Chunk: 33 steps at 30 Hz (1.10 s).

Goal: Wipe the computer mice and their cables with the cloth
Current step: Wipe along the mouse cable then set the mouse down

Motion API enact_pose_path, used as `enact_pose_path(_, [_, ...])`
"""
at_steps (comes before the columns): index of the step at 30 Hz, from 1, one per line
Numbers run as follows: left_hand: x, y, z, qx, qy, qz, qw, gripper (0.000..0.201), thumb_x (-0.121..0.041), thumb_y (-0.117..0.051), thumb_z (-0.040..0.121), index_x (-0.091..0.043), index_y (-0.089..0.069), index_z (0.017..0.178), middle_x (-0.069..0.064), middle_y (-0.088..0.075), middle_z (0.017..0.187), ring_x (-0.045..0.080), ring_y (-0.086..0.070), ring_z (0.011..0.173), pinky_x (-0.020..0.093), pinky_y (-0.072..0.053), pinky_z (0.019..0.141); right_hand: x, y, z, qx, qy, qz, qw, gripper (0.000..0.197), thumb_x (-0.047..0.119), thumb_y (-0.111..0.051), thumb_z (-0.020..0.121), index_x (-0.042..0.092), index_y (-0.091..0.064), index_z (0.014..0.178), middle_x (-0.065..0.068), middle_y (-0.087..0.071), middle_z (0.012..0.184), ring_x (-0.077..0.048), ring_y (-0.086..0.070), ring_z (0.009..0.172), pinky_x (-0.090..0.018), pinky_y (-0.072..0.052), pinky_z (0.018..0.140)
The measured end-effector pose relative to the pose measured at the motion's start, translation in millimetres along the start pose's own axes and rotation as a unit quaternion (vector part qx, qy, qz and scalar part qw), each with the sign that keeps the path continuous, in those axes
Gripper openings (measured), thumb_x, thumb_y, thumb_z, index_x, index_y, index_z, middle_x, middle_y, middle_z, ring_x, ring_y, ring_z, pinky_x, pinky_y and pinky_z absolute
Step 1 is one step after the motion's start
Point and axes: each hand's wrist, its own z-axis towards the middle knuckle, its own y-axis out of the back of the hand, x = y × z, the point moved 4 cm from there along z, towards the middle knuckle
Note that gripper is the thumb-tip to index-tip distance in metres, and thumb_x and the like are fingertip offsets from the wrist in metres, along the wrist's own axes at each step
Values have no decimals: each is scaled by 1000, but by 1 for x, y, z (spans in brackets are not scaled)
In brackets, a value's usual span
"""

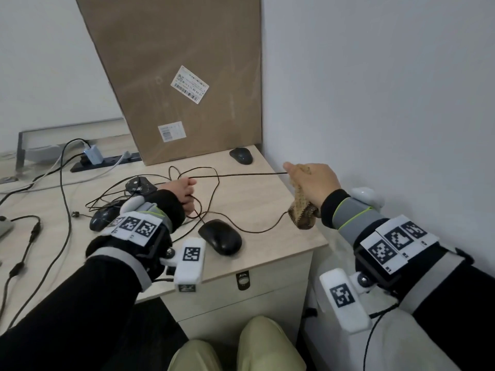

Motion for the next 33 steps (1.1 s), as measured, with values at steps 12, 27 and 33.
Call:
enact_pose_path(12, [13, -58, -31, 95, -3, 56, 994, 39, -46, -36, 98, -13, -50, 81, -5, -34, 48, 7, -27, 31, 10, -22, 35, 38, -30, -7, -19, 82, -51, 995, 49, 48, -48, 91, 16, -52, 54, 4, -57, 59, -25, -56, 67, -30, -40, 64])
enact_pose_path(27, [0, -50, -15, 34, -38, -111, 993, 53, -16, -23, 102, -12, -52, 58, 1, -65, 48, 14, -52, 56, 24, -35, 58, 6, -45, -12, 120, 94, -137, 979, 51, 47, -47, 93, 19, -42, 50, 6, -52, 55, -16, -50, 55, -32, -39, 62])
enact_pose_path(33, [-21, -7, 7, -35, -55, -192, 979, 41, -25, -16, 104, -18, -33, 68, -7, -51, 33, 15, -59, 77, 35, -37, 97, -28, -10, -1, 48, 29, -136, 989, 45, 48, -50, 90, 14, -51, 62, 1, -59, 62, -27, -59, 69, -35, -45, 70])
